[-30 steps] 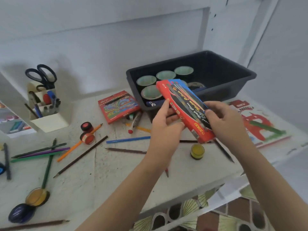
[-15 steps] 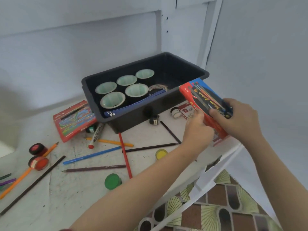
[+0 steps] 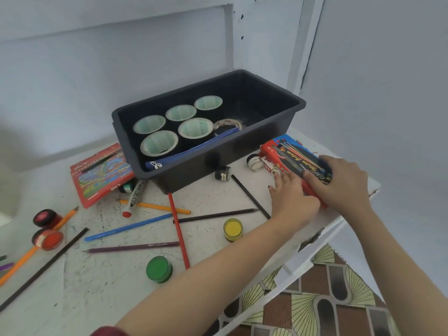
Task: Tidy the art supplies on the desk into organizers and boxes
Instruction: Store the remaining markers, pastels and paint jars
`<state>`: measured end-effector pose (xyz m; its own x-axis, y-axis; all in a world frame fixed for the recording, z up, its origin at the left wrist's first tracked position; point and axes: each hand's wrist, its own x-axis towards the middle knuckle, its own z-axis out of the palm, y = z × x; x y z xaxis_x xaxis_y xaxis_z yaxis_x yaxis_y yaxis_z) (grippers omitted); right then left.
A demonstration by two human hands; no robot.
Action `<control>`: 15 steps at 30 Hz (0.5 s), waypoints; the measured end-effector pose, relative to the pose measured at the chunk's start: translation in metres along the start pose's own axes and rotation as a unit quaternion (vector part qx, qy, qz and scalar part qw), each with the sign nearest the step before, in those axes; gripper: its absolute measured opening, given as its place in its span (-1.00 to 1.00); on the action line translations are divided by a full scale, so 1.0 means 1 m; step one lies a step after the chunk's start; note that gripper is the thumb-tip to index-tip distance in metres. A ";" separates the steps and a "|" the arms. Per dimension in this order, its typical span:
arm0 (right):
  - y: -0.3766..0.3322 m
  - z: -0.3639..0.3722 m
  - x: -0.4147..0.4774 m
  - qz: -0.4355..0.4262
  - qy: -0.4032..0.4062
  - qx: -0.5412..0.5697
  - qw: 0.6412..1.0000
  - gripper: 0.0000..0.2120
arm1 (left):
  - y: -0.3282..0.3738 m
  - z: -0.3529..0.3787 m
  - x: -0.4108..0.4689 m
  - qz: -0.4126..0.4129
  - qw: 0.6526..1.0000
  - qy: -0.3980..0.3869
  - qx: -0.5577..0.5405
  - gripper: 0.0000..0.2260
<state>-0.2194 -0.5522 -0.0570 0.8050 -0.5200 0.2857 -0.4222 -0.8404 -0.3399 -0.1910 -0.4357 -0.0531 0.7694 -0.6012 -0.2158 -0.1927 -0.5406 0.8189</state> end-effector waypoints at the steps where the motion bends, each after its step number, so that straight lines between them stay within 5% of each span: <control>1: 0.001 0.001 0.001 0.000 -0.001 -0.007 1.000 -0.44 | 0.000 0.001 0.000 -0.002 1.000 0.000 0.005 -0.33; 7: -0.001 0.004 0.001 0.002 -0.005 -0.027 1.000 -0.39 | -0.005 -0.003 0.002 -0.004 0.999 0.002 0.052 -0.35; 15: -0.004 0.002 0.002 0.008 -0.025 -0.058 0.998 -0.34 | -0.014 -0.014 -0.003 -0.008 1.000 -0.015 -0.013 -0.62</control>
<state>-0.2154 -0.5498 -0.0567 0.8166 -0.5274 0.2347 -0.4777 -0.8457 -0.2380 -0.1821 -0.4180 -0.0561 0.7539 -0.6096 -0.2450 -0.1636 -0.5353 0.8287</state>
